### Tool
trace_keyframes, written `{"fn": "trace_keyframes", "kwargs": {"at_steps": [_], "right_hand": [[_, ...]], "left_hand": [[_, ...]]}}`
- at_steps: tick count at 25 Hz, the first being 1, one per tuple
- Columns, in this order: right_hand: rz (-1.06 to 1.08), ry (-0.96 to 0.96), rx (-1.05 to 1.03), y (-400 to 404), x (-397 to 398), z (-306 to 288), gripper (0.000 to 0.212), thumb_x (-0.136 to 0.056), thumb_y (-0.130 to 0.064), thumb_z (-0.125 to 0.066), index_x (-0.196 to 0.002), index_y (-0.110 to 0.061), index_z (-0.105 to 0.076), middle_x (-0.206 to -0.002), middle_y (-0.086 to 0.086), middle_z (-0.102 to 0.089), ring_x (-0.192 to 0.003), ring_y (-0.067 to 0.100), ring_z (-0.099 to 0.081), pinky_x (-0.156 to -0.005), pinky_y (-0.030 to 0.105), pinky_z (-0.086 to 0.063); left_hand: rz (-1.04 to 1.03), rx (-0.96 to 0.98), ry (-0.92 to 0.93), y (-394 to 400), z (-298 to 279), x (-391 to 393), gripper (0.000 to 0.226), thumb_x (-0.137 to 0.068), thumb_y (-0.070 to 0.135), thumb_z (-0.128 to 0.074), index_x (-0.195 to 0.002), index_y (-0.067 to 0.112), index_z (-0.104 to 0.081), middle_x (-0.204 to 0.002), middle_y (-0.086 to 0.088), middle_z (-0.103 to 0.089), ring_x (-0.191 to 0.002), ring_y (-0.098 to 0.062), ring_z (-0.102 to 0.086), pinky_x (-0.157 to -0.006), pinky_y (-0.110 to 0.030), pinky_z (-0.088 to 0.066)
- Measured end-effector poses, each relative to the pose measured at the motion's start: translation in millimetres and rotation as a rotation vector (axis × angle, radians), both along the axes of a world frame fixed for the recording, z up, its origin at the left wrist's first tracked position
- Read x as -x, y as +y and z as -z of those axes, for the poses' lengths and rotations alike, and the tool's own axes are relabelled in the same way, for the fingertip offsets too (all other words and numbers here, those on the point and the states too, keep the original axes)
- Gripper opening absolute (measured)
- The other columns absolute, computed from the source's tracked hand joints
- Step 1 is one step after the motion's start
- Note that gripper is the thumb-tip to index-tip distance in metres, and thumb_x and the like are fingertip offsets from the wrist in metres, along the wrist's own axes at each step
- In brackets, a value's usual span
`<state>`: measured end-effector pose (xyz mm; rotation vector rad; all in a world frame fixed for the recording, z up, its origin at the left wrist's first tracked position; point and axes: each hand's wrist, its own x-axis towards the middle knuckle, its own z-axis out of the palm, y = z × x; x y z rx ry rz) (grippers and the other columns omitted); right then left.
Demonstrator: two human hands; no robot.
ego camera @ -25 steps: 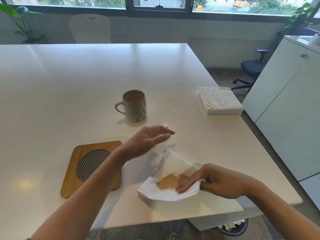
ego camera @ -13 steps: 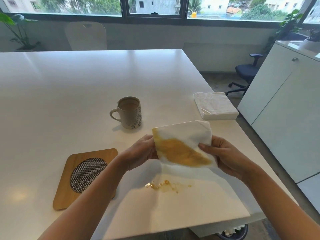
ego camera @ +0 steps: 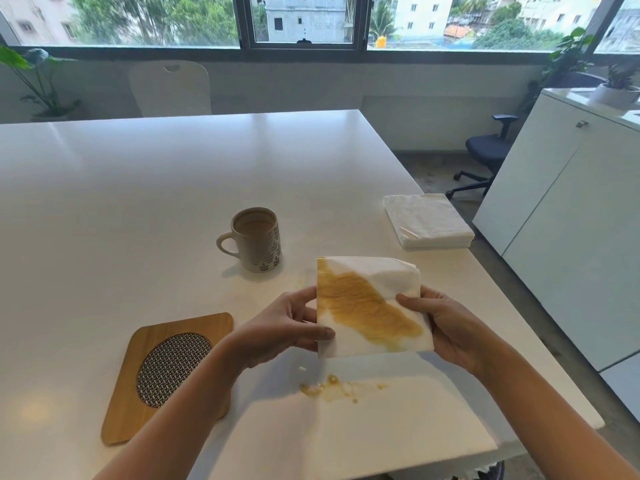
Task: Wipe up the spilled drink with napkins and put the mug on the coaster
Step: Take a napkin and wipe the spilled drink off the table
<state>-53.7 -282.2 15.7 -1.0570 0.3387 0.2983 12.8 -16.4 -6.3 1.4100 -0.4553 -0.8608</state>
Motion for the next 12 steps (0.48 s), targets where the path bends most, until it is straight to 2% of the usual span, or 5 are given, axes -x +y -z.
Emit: {"fn": "trace_keyframes", "kwargs": {"at_steps": [5, 9, 12], "right_hand": [[-0.009, -0.053, 0.139, -9.9, -3.6, -2.0, 0.035, -0.089, 0.004, -0.057, -0.121, -0.005, -0.066, -0.112, 0.020, -0.073, -0.086, 0.025, -0.074, -0.084, 0.038, -0.059], [-0.018, -0.129, 0.168, -16.4, -1.3, -9.4, 0.033, -0.080, 0.002, -0.063, -0.110, -0.008, -0.073, -0.104, 0.015, -0.076, -0.083, 0.021, -0.075, -0.077, 0.033, -0.062], [-0.034, -0.266, 0.352, -16.8, 1.7, -10.0, 0.027, -0.079, 0.002, -0.065, -0.094, -0.014, -0.081, -0.098, 0.007, -0.079, -0.082, 0.017, -0.075, -0.071, 0.026, -0.061]], "left_hand": [[-0.057, 0.010, 0.033, 1.1, -8.1, 0.1, 0.061, -0.087, -0.010, -0.068, -0.142, 0.012, -0.053, -0.112, -0.027, -0.073, -0.091, -0.027, -0.075, -0.079, -0.035, -0.062], [-0.107, 0.062, 0.183, 4.3, -15.9, 0.4, 0.058, -0.085, -0.010, -0.068, -0.137, 0.012, -0.057, -0.115, -0.025, -0.072, -0.090, -0.026, -0.076, -0.080, -0.033, -0.063], [-0.122, 0.112, 0.320, 2.4, -18.6, 2.7, 0.057, -0.084, -0.005, -0.063, -0.139, 0.007, -0.054, -0.106, -0.020, -0.073, -0.077, -0.020, -0.075, -0.074, -0.028, -0.064]]}}
